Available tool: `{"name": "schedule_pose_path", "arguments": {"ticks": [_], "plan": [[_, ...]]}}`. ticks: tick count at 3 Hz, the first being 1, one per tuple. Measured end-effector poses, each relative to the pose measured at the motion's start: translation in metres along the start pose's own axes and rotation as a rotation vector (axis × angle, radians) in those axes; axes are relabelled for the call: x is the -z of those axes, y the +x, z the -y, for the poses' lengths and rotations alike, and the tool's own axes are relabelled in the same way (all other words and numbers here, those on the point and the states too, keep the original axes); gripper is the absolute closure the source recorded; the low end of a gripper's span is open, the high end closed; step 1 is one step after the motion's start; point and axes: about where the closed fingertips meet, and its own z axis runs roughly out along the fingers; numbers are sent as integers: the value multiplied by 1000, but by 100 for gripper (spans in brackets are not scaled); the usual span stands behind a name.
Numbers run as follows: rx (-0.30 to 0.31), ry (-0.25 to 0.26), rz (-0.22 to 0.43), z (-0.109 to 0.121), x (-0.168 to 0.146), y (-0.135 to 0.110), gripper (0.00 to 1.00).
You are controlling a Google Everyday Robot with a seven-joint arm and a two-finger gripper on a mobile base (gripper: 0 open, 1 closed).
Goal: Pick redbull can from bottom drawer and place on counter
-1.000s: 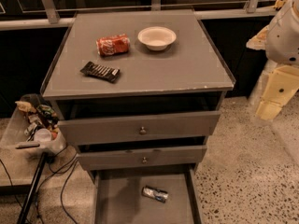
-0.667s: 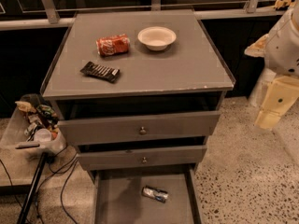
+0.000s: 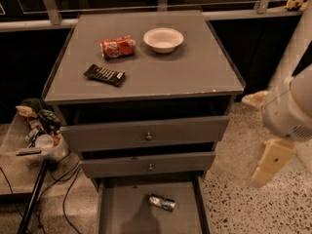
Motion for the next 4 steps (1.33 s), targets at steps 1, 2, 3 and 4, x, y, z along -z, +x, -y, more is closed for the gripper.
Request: {"name": "schedule_pose_path", "arguments": {"ticks": [1, 2, 3, 4], "plan": [[-65, 19, 62, -23, -46, 17, 0], [-130, 36, 74, -23, -101, 29, 0], [-136, 69, 82, -16, -102, 28, 0], [-136, 68, 82, -16, -102, 28, 0]]}}
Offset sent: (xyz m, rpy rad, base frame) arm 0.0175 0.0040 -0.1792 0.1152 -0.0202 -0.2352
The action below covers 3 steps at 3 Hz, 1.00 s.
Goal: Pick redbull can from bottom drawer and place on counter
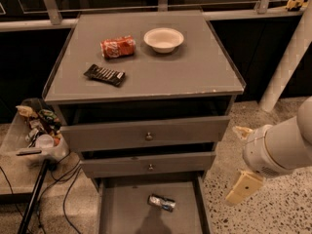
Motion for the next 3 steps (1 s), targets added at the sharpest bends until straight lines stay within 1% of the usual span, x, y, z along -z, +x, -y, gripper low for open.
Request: {"name": "schedule_pose_path", "arguments": {"ticks": [1, 2, 3], "plan": [[1, -40, -14, -5, -21, -5, 0], [3, -83, -26, -10, -57, -7, 0], [5, -125, -13, -14, -102, -5, 0]]}}
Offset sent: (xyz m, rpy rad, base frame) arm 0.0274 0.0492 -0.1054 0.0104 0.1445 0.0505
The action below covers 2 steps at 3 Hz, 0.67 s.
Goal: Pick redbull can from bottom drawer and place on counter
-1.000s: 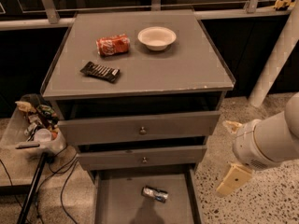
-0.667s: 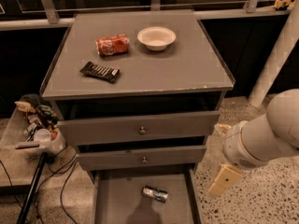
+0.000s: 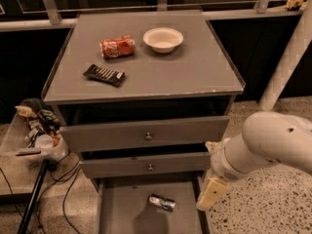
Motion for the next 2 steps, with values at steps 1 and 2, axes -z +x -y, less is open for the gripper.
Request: {"name": "schedule_pose_path", "arguments": {"ticks": [1, 2], "plan": [[-6, -25, 80, 0, -40, 5, 0], [-8, -16, 196, 4, -71, 14, 0]]}}
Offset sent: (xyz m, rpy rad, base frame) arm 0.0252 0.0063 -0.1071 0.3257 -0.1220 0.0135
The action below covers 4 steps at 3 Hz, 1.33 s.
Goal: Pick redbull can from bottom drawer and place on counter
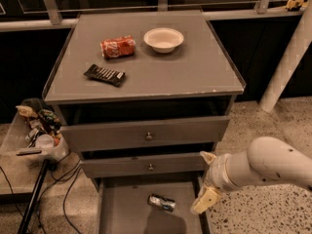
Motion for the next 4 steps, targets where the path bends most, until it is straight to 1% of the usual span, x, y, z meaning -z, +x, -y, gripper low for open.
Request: {"name": "schedule_pose_path", "arguments": {"ticks": [1, 2, 3, 4], "plan": [[4, 18, 51, 4, -30, 23, 0], [-11, 34, 29, 10, -60, 51, 0], [-77, 21, -11, 16, -95, 80, 0], [-137, 4, -23, 19, -114, 88, 0]]}}
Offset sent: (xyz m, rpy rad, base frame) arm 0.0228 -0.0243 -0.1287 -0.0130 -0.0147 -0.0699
